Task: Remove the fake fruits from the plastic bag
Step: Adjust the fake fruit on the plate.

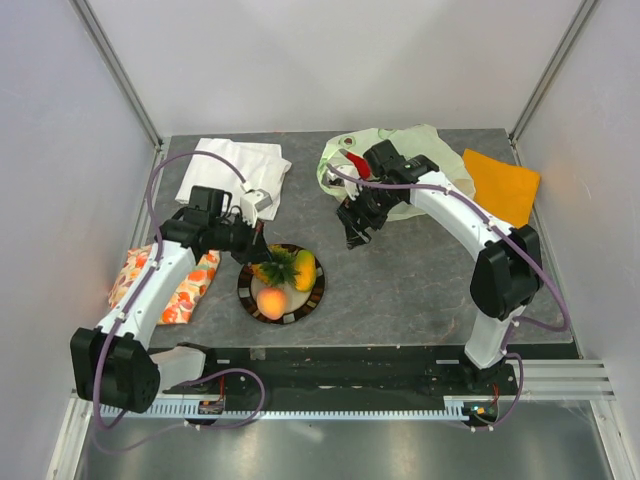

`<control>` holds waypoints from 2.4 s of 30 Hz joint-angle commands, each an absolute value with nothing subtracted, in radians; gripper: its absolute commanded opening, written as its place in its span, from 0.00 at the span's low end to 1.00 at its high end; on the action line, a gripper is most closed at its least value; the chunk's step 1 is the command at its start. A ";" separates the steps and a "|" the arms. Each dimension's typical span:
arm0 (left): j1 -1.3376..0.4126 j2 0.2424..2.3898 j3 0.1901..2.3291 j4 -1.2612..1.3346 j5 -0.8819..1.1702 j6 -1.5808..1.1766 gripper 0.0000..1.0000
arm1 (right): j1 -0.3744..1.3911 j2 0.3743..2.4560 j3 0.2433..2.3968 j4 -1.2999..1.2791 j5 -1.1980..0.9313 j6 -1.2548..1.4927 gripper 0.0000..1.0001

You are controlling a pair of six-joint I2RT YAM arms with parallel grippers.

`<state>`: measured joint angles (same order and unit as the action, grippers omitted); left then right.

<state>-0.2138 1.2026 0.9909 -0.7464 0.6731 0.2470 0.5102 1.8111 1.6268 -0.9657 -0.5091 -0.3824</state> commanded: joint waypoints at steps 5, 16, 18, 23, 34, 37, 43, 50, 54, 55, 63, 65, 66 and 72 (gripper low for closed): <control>-0.103 1.210 0.942 -0.608 0.733 0.089 0.02 | 0.540 1.833 1.654 -0.980 -0.454 -0.420 0.84; 0.029 1.239 0.927 -0.606 0.813 -0.044 0.02 | 0.563 1.850 1.669 -0.982 -0.453 -0.431 0.84; 0.061 1.236 0.908 -0.592 0.828 -0.064 0.02 | 0.561 1.848 1.667 -0.980 -0.456 -0.431 0.84; 0.150 1.278 0.891 -0.572 1.056 -0.113 0.02 | 0.561 1.848 1.666 -0.982 -0.471 -0.428 0.84; 0.155 1.327 0.887 -0.563 1.339 -0.156 0.02 | 0.561 1.862 1.664 -0.973 -0.486 -0.422 0.84; 0.153 1.331 0.887 -0.560 1.338 -0.163 0.02 | 0.561 1.867 1.664 -0.971 -0.491 -0.420 0.84; 0.155 1.338 0.884 -0.552 1.281 -0.173 0.02 | 0.561 1.873 1.664 -0.966 -0.494 -0.416 0.84; 0.161 1.385 0.896 -0.563 1.152 -0.143 0.05 | 0.561 1.871 1.657 -0.963 -0.494 -0.416 0.84; 0.172 1.399 0.900 -0.594 1.117 -0.107 0.25 | 0.561 1.870 1.649 -0.962 -0.495 -0.416 0.84; 0.175 1.397 0.902 -0.600 1.114 -0.103 0.30 | 0.563 1.870 1.651 -0.960 -0.495 -0.416 0.84; 0.212 1.371 0.992 -0.644 1.092 -0.077 0.57 | 0.557 1.859 1.726 -0.991 -0.511 -0.435 0.84; 0.227 1.367 1.035 -0.669 1.068 -0.061 0.59 | 0.539 1.850 1.779 -1.009 -0.520 -0.449 0.85; 0.230 1.364 1.083 -0.676 1.052 -0.052 0.63 | 0.529 1.833 1.795 -1.026 -0.525 -0.463 0.85; 0.227 1.345 1.230 -0.741 0.999 -0.003 0.75 | 0.413 1.712 1.790 -1.035 -0.564 -0.488 0.86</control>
<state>0.2272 1.3834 1.1244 -0.6876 1.0351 -0.0681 0.4942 1.8309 1.7790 -1.0111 -0.5144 -0.4515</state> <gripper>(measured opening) 0.730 0.862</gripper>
